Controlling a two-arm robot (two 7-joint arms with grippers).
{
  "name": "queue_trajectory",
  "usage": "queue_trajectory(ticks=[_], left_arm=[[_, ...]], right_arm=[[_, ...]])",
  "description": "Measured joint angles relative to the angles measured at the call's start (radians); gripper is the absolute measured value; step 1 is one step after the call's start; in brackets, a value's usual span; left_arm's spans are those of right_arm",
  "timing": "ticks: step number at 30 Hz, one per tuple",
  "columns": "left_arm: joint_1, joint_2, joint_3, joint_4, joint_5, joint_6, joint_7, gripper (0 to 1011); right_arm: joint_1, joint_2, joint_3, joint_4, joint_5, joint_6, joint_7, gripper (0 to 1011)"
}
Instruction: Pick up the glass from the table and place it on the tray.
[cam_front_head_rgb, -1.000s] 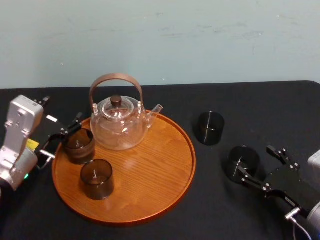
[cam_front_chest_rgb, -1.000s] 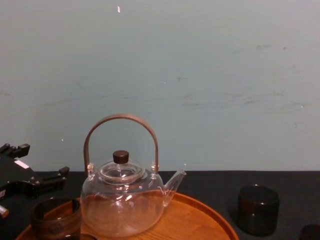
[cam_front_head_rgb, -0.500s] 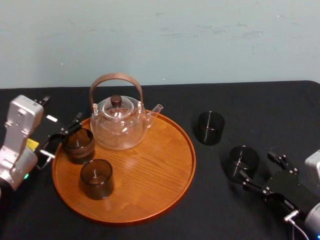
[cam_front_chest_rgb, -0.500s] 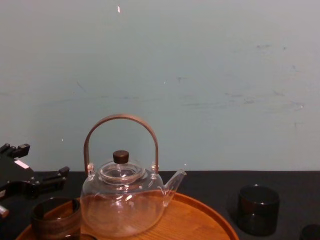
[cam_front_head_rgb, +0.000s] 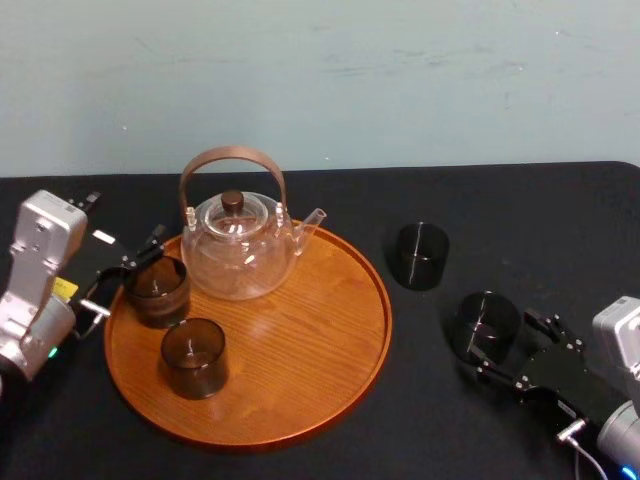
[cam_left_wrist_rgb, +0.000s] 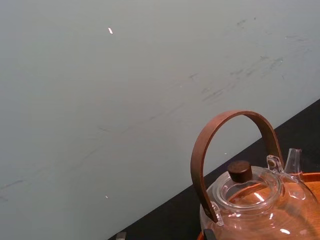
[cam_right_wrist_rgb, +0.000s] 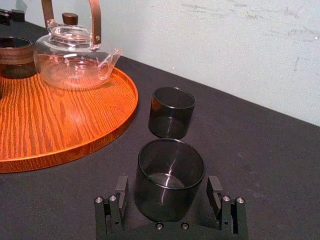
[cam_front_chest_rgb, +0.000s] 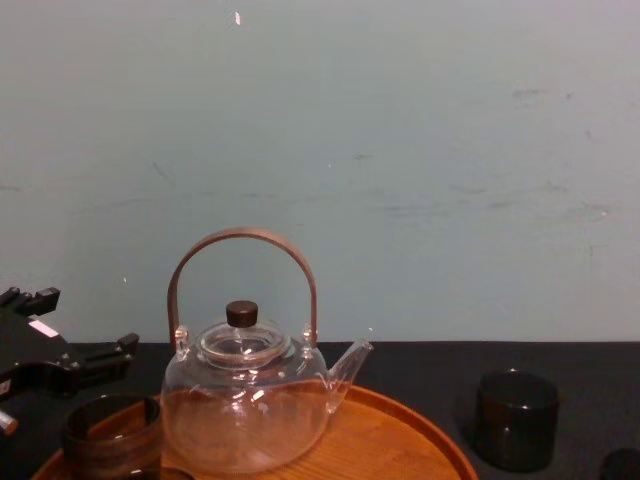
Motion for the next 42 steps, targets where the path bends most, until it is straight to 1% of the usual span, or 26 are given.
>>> queue_trajectory(ticks=[17,34,41,42], left_arm=[[0.0,0.0,0.0,0.0,0.0,0.0,0.0,1001],[0.0,0.0,0.0,0.0,0.0,0.0,0.0,1001],[0.0,0.0,0.0,0.0,0.0,0.0,0.0,1001],[0.0,0.0,0.0,0.0,0.0,0.0,0.0,1002]], right_arm=[[0.073,-0.062,0.002,0.094,-0.022,0.021,0.059,1003],[0.161,-0.128,0.001,0.197,-0.048,0.018,0.122,1002],[0.185,-0.157,0.008,0.234,-0.048,0.014,0.138,1002],[0.185,-0.156,0.008,0.234,-0.048,0.014,0.138,1002]])
